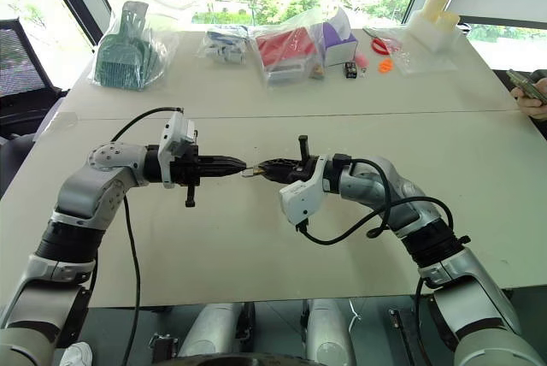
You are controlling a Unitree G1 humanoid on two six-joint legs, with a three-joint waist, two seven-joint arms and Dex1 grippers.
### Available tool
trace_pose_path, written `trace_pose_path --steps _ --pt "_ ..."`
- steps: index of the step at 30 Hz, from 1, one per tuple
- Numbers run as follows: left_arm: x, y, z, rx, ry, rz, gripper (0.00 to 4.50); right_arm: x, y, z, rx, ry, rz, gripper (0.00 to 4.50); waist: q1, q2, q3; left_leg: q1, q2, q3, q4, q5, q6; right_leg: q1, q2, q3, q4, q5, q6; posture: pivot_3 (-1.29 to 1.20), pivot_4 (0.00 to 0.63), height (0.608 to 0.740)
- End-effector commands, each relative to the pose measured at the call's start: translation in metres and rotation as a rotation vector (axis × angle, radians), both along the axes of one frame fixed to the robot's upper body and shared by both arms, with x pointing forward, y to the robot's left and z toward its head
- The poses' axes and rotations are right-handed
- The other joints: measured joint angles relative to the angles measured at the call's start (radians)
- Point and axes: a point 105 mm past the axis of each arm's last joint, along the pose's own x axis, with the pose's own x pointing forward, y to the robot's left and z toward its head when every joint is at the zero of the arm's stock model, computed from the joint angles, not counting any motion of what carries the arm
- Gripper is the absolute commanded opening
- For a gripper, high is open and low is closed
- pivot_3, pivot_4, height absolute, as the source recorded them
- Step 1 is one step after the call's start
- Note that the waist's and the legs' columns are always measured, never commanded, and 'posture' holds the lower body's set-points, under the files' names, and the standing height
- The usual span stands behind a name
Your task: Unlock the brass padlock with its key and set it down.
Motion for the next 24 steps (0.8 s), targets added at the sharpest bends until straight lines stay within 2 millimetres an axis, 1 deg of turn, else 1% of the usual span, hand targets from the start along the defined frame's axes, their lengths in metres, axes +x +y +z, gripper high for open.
trace_pose_path --steps 1,6,13,16,19,22,24 --pt "-0.002 -0.001 0.002 0.009 -0.02 -0.01 0.02 -0.001 0.001 0.016 0.044 -0.046 0.009 0.0 0.0 0.0 0.0 0.0 0.0 0.0 0.0 0.0 0.0 0.0 0.0 0.0 0.0 0.0 0.0 0.0 0.15 0.74" --pt "0.001 -0.004 -0.009 0.039 -0.014 -0.002 0.02 -0.002 0.002 0.017 0.047 -0.048 0.014 0.0 0.001 0.0 0.0 0.0 0.0 0.0 0.0 0.0 0.0 0.0 0.0 0.0 0.0 0.0 0.0 0.0 0.15 0.74" --pt "0.013 -0.005 -0.016 0.048 -0.032 0.04 0.02 -0.004 0.003 0.018 0.052 -0.048 0.015 0.0 0.001 0.0 0.0 0.0 0.0 0.0 0.0 0.0 0.0 0.0 0.0 0.0 0.0 0.0 0.0 0.0 0.15 0.74" --pt "0.022 -0.004 -0.013 0.023 -0.056 0.09 0.02 -0.004 0.004 0.018 0.055 -0.047 0.013 0.0 0.002 0.0 0.0 0.0 0.0 0.0 0.0 0.0 0.0 0.0 0.0 0.0 0.0 0.0 0.0 0.0 0.15 0.74" --pt "0.028 -0.003 -0.011 0.004 -0.073 0.122 0.02 -0.004 0.004 0.018 0.058 -0.045 0.012 0.0 0.001 0.0 0.0 0.0 0.0 0.0 0.0 0.0 0.0 0.0 0.0 0.0 0.0 0.0 0.0 0.0 0.15 0.74" --pt "0.027 -0.001 -0.012 0.006 -0.071 0.126 0.02 -0.004 0.004 0.016 0.057 -0.041 0.009 0.0 0.0 0.0 0.0 0.0 0.0 0.0 0.0 0.0 0.0 0.0 0.0 0.0 0.0 0.0 0.0 0.0 0.15 0.74" --pt "0.023 0.003 -0.015 0.023 -0.06 0.126 0.02 0.0 0.001 0.011 0.042 -0.029 -0.014 0.0 0.0 0.0 0.0 0.0 0.0 0.0 0.0 0.0 0.0 0.0 0.0 0.0 0.0 0.0 0.0 0.0 0.15 0.74"
